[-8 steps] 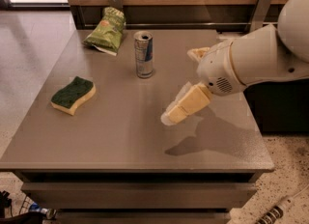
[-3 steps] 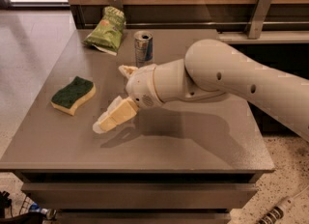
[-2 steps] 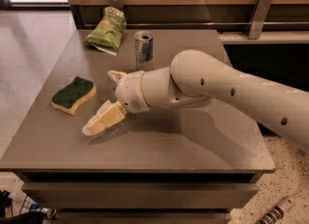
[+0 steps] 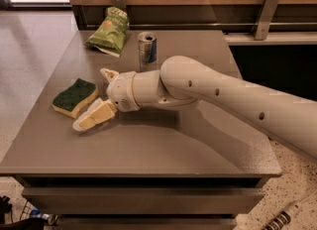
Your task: Pick sponge
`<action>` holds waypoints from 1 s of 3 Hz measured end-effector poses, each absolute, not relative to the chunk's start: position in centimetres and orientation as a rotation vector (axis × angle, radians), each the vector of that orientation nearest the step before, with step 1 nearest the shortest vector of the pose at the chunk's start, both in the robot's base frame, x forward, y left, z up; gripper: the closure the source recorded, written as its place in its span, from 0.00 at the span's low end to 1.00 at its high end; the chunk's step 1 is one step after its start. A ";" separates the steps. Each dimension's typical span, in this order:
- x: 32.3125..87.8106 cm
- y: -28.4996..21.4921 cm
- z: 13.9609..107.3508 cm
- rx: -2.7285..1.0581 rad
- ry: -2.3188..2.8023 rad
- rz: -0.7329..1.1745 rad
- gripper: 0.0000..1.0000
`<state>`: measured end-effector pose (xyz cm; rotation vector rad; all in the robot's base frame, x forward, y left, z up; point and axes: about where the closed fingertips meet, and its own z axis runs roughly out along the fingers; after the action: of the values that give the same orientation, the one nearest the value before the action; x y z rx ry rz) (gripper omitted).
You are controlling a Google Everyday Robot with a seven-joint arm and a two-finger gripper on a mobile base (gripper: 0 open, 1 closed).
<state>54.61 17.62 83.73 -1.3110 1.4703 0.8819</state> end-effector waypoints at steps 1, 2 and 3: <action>55.6 19.8 83.1 -1.274 1.462 0.896 0.00; 55.8 21.3 81.7 -1.246 1.479 0.905 0.02; 55.6 22.1 81.0 -1.232 1.486 0.914 0.33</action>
Offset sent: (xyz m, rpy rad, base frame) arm 0.0182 0.0432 -0.0287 0.0476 0.0343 -0.0556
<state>55.61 22.14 81.01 -1.2316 1.4860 0.9137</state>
